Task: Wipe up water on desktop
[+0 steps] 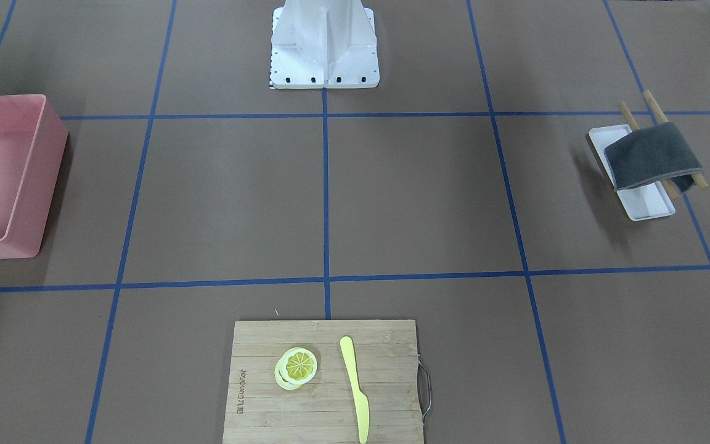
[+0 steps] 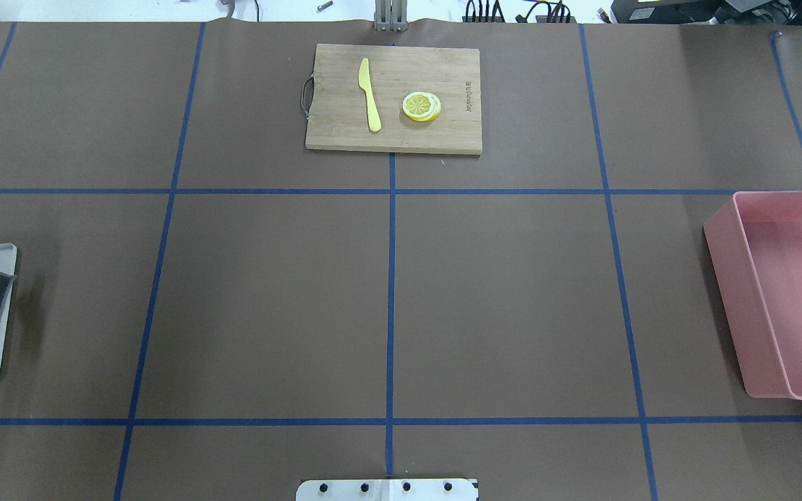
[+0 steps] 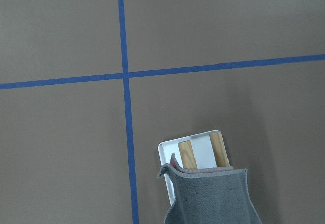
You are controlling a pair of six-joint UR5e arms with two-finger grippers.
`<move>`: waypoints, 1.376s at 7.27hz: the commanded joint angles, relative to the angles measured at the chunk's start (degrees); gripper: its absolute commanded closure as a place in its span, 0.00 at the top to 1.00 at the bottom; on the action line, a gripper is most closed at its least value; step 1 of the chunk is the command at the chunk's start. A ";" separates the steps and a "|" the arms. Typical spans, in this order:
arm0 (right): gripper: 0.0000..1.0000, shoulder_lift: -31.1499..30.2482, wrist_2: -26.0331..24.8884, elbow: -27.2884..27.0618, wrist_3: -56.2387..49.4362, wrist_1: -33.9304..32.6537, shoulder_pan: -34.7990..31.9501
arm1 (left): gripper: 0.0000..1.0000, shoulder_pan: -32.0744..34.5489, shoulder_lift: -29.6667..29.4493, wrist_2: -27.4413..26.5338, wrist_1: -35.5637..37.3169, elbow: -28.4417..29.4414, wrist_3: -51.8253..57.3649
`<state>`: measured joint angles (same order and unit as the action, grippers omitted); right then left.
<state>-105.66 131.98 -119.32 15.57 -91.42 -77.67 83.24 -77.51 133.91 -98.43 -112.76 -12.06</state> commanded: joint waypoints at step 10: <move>1.00 0.63 3.02 1.90 -0.01 0.72 0.24 | 0.97 -11.34 1.30 -1.73 -10.99 5.16 -14.31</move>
<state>-105.37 134.95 -117.66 15.69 -90.81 -77.52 72.67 -76.70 132.90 -108.53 -109.57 -25.81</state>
